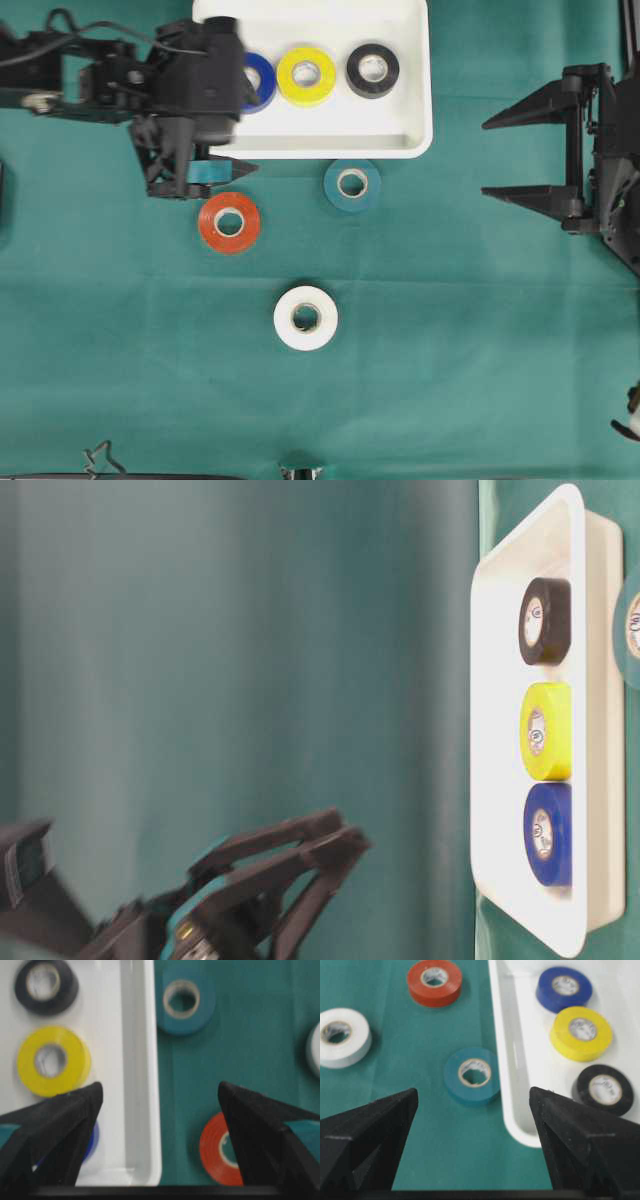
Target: Pick up the tape from a random location and place it into the white case.
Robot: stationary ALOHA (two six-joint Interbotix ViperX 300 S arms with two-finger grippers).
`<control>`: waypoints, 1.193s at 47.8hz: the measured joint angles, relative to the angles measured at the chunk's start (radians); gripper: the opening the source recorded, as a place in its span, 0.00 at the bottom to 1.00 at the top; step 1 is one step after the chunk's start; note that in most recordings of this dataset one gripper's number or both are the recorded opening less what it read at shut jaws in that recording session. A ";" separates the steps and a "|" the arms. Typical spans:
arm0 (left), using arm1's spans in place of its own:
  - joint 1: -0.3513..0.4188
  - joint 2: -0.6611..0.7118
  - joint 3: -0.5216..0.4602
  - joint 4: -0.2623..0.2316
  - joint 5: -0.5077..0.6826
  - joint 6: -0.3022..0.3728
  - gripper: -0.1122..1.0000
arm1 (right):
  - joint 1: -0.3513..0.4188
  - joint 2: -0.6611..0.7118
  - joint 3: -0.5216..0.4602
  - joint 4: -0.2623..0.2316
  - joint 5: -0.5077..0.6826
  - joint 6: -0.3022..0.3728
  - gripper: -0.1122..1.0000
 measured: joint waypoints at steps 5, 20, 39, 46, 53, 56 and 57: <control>-0.008 -0.060 0.044 0.000 -0.060 -0.014 0.97 | -0.018 0.000 -0.009 -0.008 -0.003 0.000 0.88; -0.058 -0.201 0.123 0.000 -0.152 -0.032 0.97 | -0.048 0.000 -0.048 -0.015 -0.028 0.000 0.88; -0.071 -0.370 0.232 -0.008 -0.268 -0.094 0.97 | -0.054 0.005 -0.071 -0.015 -0.118 0.000 0.88; -0.074 -0.408 0.267 -0.008 -0.284 -0.121 0.97 | -0.066 0.021 -0.072 -0.017 -0.155 0.000 0.88; -0.077 -0.410 0.285 -0.008 -0.324 -0.123 0.97 | -0.077 0.061 -0.083 -0.017 -0.192 -0.002 0.88; -0.077 -0.399 0.287 -0.006 -0.356 -0.123 0.97 | -0.081 0.083 -0.089 -0.018 -0.210 -0.002 0.88; -0.077 -0.396 0.287 -0.006 -0.362 -0.123 0.97 | -0.081 0.091 -0.092 -0.020 -0.216 -0.002 0.88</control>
